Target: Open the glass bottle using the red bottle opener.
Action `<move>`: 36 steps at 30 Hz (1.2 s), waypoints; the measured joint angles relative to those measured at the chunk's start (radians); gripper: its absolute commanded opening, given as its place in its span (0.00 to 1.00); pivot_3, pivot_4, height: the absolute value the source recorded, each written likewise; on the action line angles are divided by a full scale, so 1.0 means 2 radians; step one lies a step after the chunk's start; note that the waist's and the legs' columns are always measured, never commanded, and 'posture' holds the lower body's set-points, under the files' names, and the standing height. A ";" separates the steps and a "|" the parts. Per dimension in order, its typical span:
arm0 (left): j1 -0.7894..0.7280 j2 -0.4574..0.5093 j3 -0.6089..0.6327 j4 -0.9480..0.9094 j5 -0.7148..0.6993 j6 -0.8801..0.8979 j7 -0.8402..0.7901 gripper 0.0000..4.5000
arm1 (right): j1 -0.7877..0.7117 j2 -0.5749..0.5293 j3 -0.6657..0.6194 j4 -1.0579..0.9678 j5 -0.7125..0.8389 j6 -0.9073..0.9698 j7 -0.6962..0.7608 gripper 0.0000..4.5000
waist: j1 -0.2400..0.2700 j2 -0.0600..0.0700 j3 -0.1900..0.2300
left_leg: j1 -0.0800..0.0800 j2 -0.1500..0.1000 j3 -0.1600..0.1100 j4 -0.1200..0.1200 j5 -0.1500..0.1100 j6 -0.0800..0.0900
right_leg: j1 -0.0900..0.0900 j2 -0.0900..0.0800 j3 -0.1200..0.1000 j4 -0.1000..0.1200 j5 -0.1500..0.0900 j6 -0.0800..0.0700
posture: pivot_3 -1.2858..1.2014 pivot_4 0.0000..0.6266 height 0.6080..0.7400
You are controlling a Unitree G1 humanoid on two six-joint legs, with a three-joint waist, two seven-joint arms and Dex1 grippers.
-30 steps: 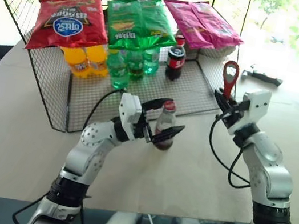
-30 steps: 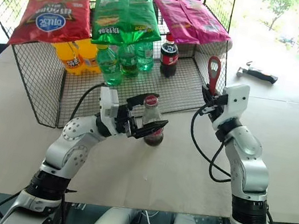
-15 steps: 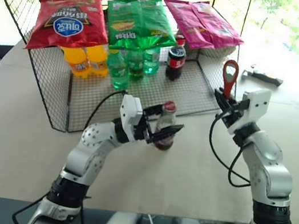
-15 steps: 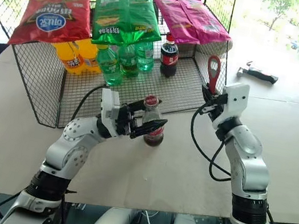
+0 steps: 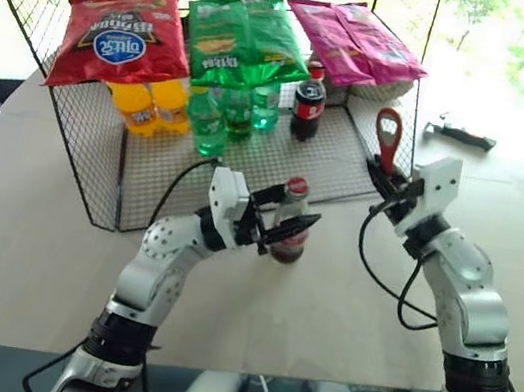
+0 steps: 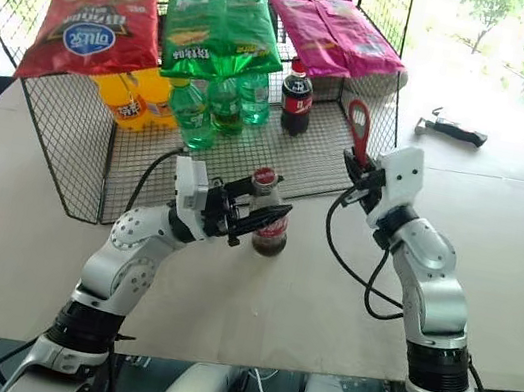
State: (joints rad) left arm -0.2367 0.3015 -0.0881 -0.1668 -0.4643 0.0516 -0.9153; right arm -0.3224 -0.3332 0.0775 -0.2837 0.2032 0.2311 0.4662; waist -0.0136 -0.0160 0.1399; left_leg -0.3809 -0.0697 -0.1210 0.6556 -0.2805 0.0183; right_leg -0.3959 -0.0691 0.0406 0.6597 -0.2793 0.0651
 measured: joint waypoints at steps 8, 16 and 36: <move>0.002 -0.006 0.001 0.002 0.001 -0.001 0.002 0.45 | 0.056 -0.047 0.069 0.018 -0.150 -0.192 0.002 0.00 | 0.000 0.000 0.000 | 0.001 0.000 0.000 0.000 0.000 0.000 | 0.000 0.001 0.000 0.000 0.000 0.000 | 0.52 0.24 1.00; 0.002 -0.009 0.001 0.005 0.000 -0.002 0.002 0.45 | 0.016 -0.031 0.088 0.090 -0.252 -0.301 -0.058 0.00 | 0.001 -0.001 0.000 | 0.001 0.000 0.000 0.001 0.000 0.000 | 0.000 0.002 0.000 0.000 0.000 0.000 | 0.52 0.24 1.00; -0.004 -0.013 0.003 0.016 -0.001 -0.001 0.000 0.45 | -0.041 -0.038 0.099 0.195 -0.399 -0.445 -0.198 0.00 | 0.001 -0.001 -0.002 | 0.001 0.000 0.001 0.001 0.000 0.000 | 0.001 0.002 0.001 0.001 0.000 0.000 | 0.52 0.24 1.00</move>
State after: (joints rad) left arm -0.2446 0.2762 -0.0822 -0.1348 -0.4661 0.0501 -0.9162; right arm -0.4049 -0.4102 0.2746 0.1064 -0.5954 -0.6593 0.0698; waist -0.0123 -0.0183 0.1359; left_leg -0.3779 -0.0696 -0.1192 0.6575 -0.2805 0.0182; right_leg -0.3938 -0.0646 0.0421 0.6611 -0.2793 0.0651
